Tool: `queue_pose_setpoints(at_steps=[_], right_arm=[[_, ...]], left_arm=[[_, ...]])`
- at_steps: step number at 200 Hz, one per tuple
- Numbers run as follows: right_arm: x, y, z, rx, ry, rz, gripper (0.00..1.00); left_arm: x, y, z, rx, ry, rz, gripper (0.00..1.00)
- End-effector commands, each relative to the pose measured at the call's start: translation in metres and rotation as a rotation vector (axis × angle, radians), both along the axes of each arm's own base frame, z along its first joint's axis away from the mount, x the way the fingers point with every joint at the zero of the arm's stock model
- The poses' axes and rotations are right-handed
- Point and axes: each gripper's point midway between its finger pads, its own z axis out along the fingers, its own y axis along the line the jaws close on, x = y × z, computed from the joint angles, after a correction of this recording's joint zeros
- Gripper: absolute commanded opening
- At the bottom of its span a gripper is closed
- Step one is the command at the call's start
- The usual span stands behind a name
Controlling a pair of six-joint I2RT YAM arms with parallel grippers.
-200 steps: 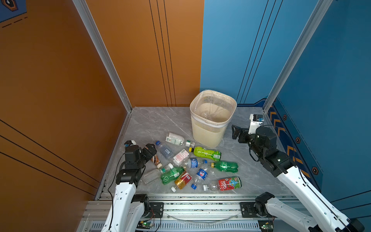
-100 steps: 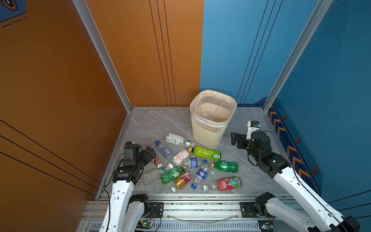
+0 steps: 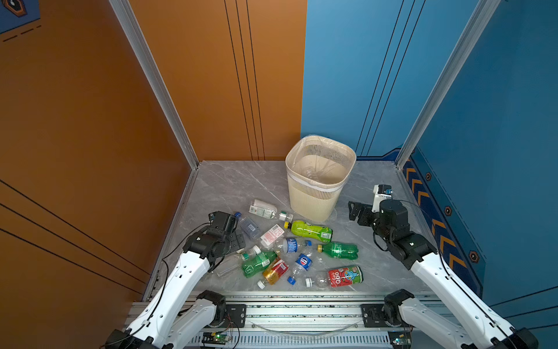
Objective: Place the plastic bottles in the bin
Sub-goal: 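Withdraw the right gripper while the left gripper grasps the brown Nescafe bottle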
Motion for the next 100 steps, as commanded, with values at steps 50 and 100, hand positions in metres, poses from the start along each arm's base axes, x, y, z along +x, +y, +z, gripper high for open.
queue_pose_setpoints(at_steps=[50, 100], right_arm=[[-0.015, -0.016, 0.003, 0.022, -0.022, -0.029, 1.0], [-0.021, -0.024, 0.002, 0.03, -0.025, -0.052, 1.0]], left_arm=[[0.056, 0.018, -0.018, -0.063, -0.057, 0.088, 0.98], [0.078, 0.022, -0.046, -0.093, -0.032, 0.118, 0.96]])
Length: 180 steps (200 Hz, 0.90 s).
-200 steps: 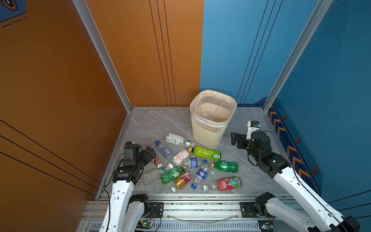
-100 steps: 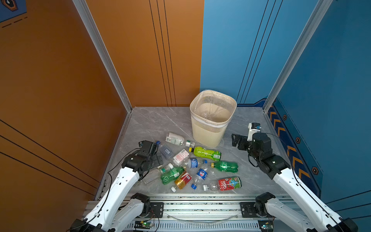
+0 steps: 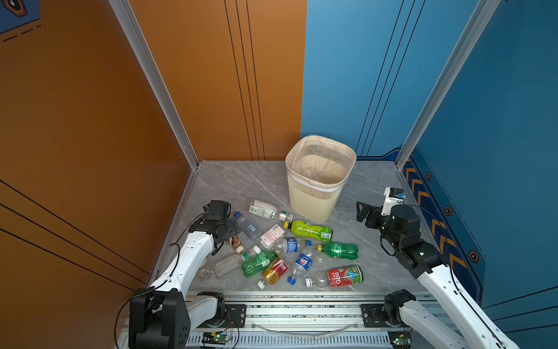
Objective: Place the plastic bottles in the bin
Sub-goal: 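Withdraw the right gripper while the left gripper grasps the brown Nescafe bottle, then lift the brown Nescafe bottle with the left gripper and drop it into the wastebasket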
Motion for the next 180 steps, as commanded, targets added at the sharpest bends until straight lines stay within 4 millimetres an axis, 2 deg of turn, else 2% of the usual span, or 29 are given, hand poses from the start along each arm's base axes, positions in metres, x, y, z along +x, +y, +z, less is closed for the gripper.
queue_pose_setpoints(at_steps=[1, 68, 73, 92, 120, 145, 180], right_arm=[[-0.007, -0.003, -0.011, 0.007, 0.037, -0.004, 1.0], [-0.005, -0.009, -0.012, 0.008, 0.037, -0.024, 1.0], [-0.005, -0.009, -0.012, 0.008, 0.036, -0.023, 1.0], [-0.005, -0.011, -0.01, 0.006, 0.031, -0.032, 1.0], [-0.004, -0.012, -0.008, 0.011, 0.026, -0.034, 1.0], [-0.003, -0.012, -0.008, 0.014, 0.025, -0.034, 1.0], [-0.002, -0.014, -0.002, 0.019, 0.013, -0.044, 1.0]], left_arm=[[0.014, -0.004, -0.011, -0.042, -0.016, -0.012, 0.96], [0.03, -0.003, -0.045, -0.07, 0.047, 0.013, 0.88], [0.031, -0.003, -0.045, -0.073, 0.048, 0.015, 0.81], [0.034, -0.002, -0.048, -0.076, 0.05, 0.025, 0.71], [0.041, 0.0, -0.041, -0.077, 0.024, 0.023, 0.59], [0.043, 0.001, -0.032, -0.09, 0.015, 0.023, 0.55], [0.042, 0.009, 0.0, -0.088, -0.077, 0.037, 0.51]])
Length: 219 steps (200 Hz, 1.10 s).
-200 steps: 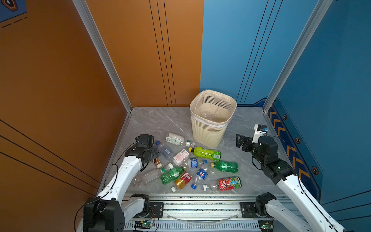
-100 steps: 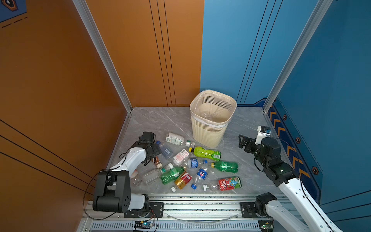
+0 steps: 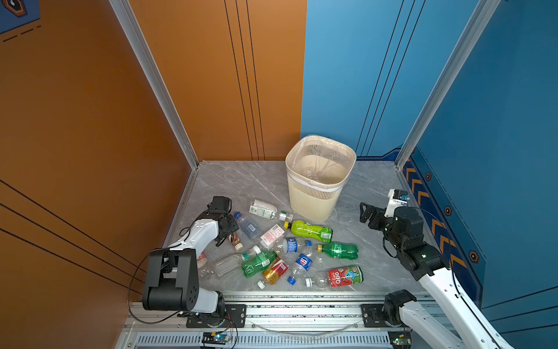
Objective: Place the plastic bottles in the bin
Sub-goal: 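Lift the brown Nescafe bottle with the left gripper and drop it into the wastebasket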
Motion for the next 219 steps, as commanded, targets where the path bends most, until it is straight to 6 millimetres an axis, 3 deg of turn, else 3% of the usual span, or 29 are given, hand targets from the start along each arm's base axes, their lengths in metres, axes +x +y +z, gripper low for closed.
queue_pose_setpoints(at_steps=[1, 27, 55, 85, 133, 153, 179, 186, 219], right_arm=[[0.0, -0.001, 0.003, 0.015, 0.001, -0.007, 1.0], [0.002, 0.001, 0.001, 0.027, -0.004, -0.001, 1.0], [0.006, 0.002, 0.0, 0.045, -0.001, -0.004, 1.0], [0.012, 0.005, -0.004, 0.074, 0.012, -0.006, 1.0], [0.012, 0.007, -0.017, 0.105, 0.037, -0.008, 1.0], [0.009, 0.003, -0.018, 0.097, 0.037, -0.021, 1.0], [0.005, 0.002, -0.02, 0.098, 0.035, -0.02, 1.0], [0.003, 0.002, -0.021, 0.099, 0.039, -0.018, 1.0], [-0.003, -0.004, -0.015, 0.097, 0.027, -0.032, 1.0]], left_arm=[[0.005, 0.003, 0.035, -0.008, -0.092, -0.002, 0.51], [0.005, 0.005, 0.079, 0.009, -0.231, -0.025, 0.5], [-0.002, 0.0, 0.147, 0.002, -0.48, -0.044, 0.51], [-0.007, -0.014, 0.214, -0.032, -0.74, -0.092, 0.5], [0.003, -0.047, 0.289, -0.014, -0.892, -0.218, 0.49], [0.018, -0.073, 0.324, 0.006, -0.944, -0.311, 0.49], [0.044, -0.119, 0.347, 0.049, -0.972, -0.442, 0.49], [0.051, -0.133, 0.364, 0.048, -1.021, -0.476, 0.49], [0.085, -0.196, 0.395, 0.075, -1.062, -0.628, 0.48]])
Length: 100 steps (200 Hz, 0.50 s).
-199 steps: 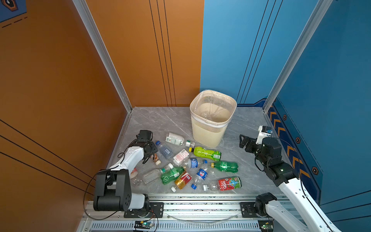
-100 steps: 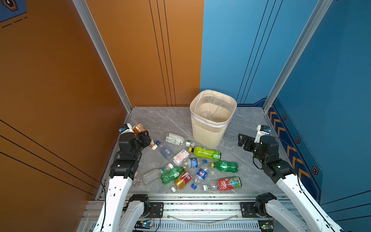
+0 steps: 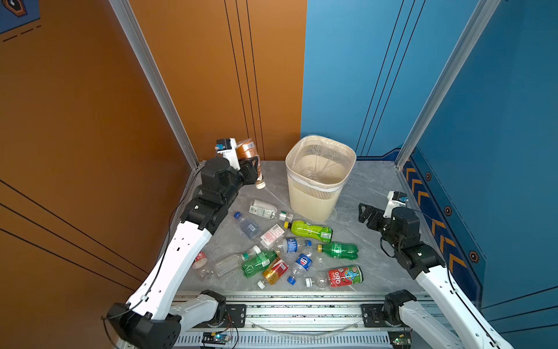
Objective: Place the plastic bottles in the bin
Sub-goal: 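Lift the brown Nescafe bottle with the left gripper and drop it into the wastebasket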
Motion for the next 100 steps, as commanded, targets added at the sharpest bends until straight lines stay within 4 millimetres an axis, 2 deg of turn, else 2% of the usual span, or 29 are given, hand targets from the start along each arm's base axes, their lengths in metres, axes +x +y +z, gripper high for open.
queue_pose_setpoints(at_steps=[1, 16, 39, 45, 70, 100], right_arm=[[-0.006, -0.004, 0.0, 0.011, 0.003, -0.011, 1.0], [-0.009, -0.005, -0.002, 0.015, 0.0, -0.012, 1.0], [-0.012, -0.007, -0.006, 0.027, 0.002, -0.021, 1.0], [-0.013, -0.007, -0.005, 0.028, 0.002, -0.019, 1.0], [-0.017, -0.011, -0.004, 0.024, -0.001, -0.028, 1.0], [-0.019, -0.012, -0.003, 0.022, -0.007, -0.029, 1.0]], left_arm=[[0.019, -0.033, 0.032, 0.08, -0.105, -0.052, 0.48], [0.033, -0.063, 0.039, 0.114, -0.127, -0.108, 0.48], [0.063, -0.103, 0.029, 0.168, -0.113, -0.159, 0.48], [0.069, -0.11, 0.016, 0.196, -0.074, -0.166, 0.48], [0.092, -0.135, -0.001, 0.232, -0.045, -0.196, 0.48], [0.108, -0.148, -0.023, 0.259, -0.016, -0.197, 0.48]])
